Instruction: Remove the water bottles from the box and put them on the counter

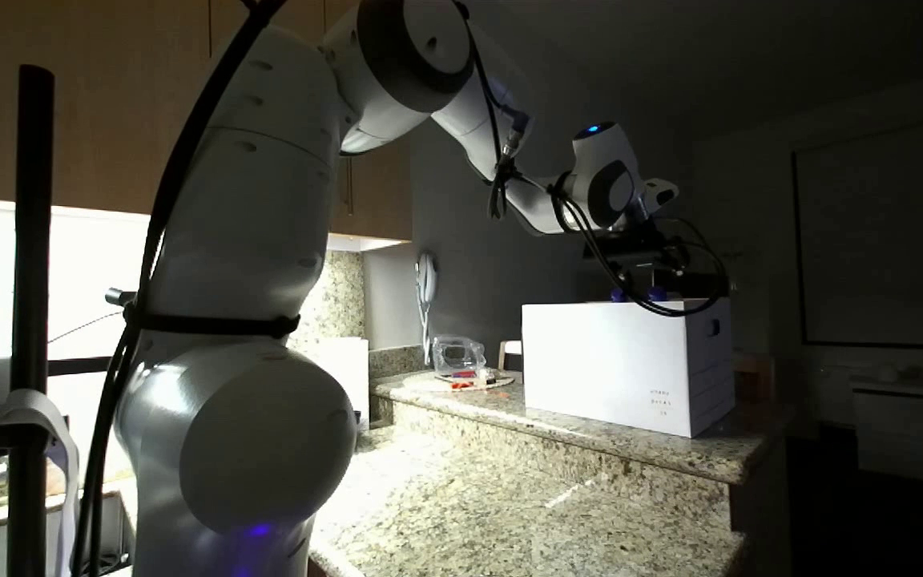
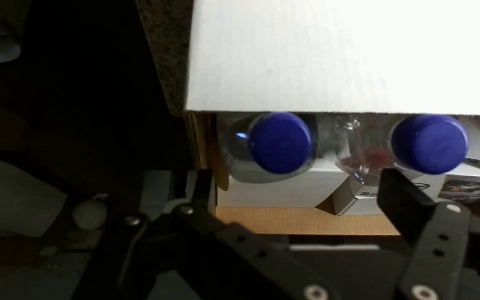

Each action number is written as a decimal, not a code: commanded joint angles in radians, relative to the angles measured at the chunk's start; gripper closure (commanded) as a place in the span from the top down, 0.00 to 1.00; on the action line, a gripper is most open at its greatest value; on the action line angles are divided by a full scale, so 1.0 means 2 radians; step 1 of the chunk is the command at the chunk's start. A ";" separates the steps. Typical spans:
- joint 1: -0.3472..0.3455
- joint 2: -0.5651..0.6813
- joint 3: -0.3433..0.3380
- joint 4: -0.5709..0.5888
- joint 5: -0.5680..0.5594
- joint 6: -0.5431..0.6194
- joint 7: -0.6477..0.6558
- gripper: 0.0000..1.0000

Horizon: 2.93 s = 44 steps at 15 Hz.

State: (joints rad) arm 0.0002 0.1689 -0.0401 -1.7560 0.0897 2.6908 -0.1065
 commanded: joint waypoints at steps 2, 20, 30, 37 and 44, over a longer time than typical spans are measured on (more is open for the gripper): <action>-0.015 0.004 0.006 0.003 0.007 -0.017 0.005 1.00; -0.017 0.023 0.026 0.008 0.027 0.043 -0.012 0.08; -0.016 0.022 0.026 0.009 0.013 0.018 0.004 0.54; -0.013 0.026 0.021 0.012 0.004 -0.020 0.015 0.98; -0.013 0.024 0.021 0.017 0.005 -0.015 0.013 0.43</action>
State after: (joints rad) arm -0.0236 0.2228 0.0001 -1.7362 0.1103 2.6772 -0.1057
